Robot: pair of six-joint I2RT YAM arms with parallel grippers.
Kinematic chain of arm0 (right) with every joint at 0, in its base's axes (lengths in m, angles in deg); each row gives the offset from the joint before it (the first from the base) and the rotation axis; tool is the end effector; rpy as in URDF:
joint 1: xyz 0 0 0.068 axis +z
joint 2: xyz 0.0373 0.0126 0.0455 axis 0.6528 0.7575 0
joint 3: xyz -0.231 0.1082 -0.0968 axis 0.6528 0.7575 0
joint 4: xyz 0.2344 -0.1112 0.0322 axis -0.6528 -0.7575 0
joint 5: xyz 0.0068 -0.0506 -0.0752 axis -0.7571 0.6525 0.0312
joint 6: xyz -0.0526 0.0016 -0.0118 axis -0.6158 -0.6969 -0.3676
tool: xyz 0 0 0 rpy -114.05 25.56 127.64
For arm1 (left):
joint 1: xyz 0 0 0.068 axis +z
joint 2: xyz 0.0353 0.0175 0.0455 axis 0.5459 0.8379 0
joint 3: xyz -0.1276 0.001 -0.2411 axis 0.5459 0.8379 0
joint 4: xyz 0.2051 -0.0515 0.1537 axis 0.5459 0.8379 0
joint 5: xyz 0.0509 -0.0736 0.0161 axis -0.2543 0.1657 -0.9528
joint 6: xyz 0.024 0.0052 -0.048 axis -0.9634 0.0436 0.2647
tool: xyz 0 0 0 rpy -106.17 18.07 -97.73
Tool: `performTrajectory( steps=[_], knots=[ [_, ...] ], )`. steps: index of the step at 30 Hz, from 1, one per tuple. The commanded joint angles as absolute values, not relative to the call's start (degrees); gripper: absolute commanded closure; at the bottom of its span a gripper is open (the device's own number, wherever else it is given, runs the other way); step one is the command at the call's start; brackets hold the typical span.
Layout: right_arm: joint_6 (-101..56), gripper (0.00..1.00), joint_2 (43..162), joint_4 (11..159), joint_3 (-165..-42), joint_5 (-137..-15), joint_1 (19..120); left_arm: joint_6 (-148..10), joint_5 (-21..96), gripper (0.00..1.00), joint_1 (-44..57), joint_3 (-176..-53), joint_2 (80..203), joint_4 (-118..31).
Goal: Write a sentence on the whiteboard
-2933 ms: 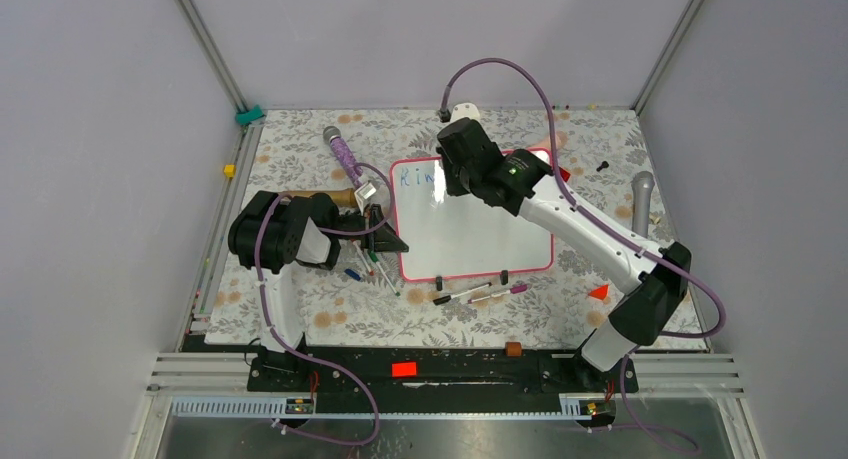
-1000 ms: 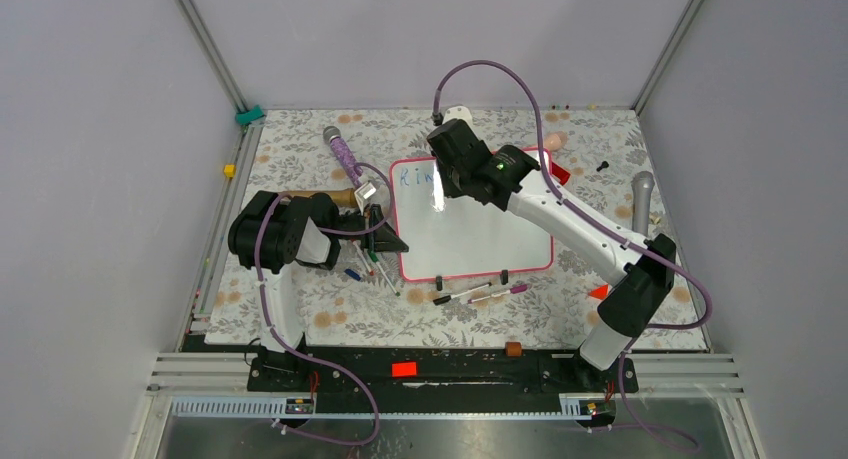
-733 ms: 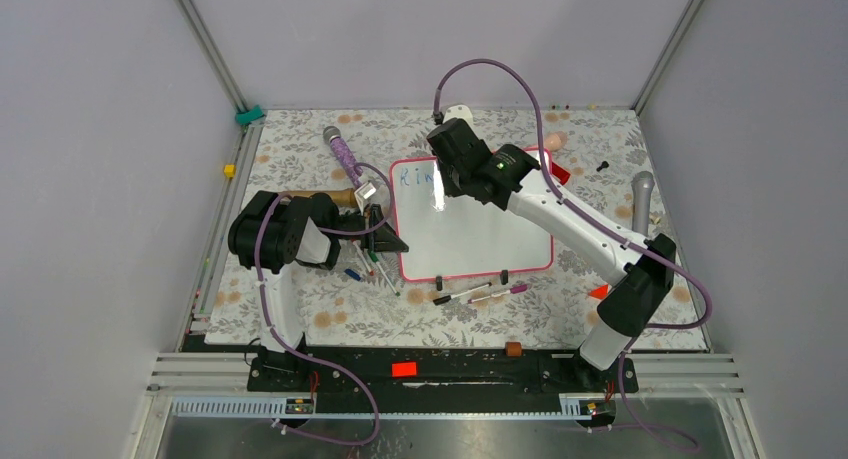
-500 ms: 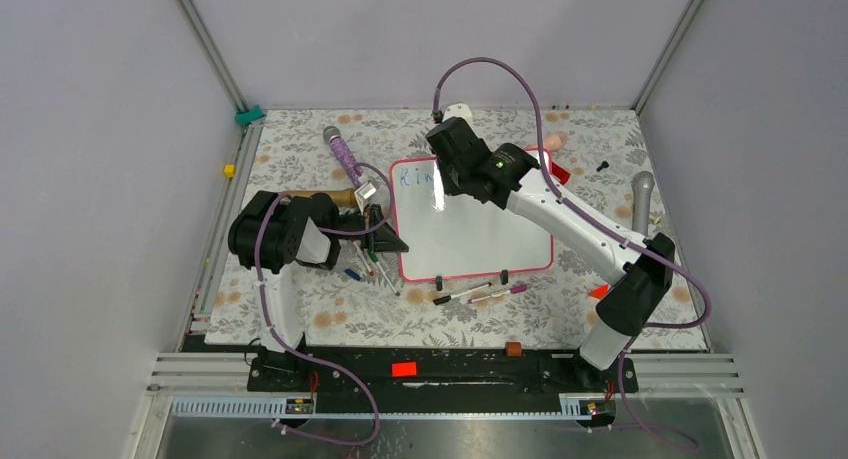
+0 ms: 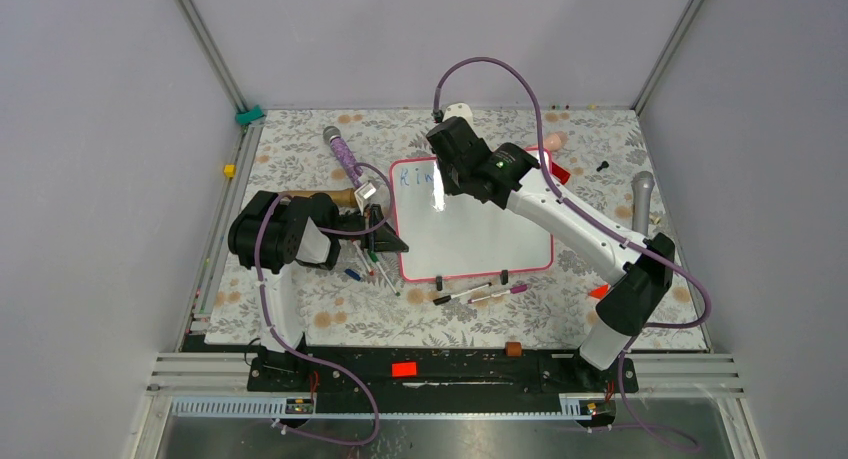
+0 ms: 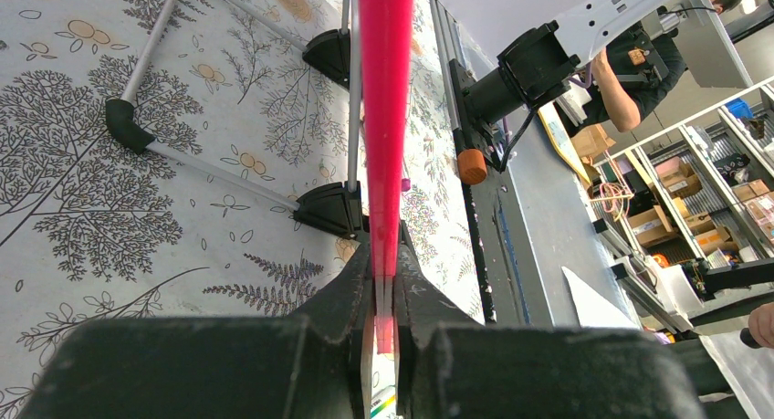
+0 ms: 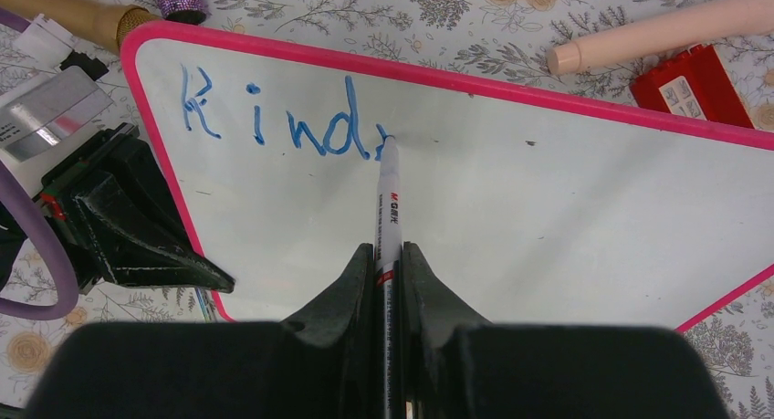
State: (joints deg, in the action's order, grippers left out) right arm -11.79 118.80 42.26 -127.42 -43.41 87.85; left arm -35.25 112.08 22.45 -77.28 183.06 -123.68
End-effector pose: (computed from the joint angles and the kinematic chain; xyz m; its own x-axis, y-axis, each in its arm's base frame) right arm 0.2673 0.2654 0.3751 -0.5608 -0.1970 -0.8042 -0.2889 0.9568 -0.0329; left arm 0.3004 -0.0923 0.1146 -0.7012 0.0415 -0.7118 0.7105 -0.0427 -0.7024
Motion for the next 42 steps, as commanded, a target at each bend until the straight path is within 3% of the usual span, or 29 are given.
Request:
performTrajectory(
  steps=[1, 42],
  knots=[
    [-12.1, 1.00, 119.1, 42.5, -129.6, -39.9, 86.9, -37.2, 115.5, 1.00, 22.3, -76.8, 181.6, -126.0],
    [-10.2, 1.00, 111.4, 46.5, -123.0, -44.9, 86.5, -37.1, 115.3, 1.00, 22.1, -76.7, 181.6, -126.0]
  ],
)
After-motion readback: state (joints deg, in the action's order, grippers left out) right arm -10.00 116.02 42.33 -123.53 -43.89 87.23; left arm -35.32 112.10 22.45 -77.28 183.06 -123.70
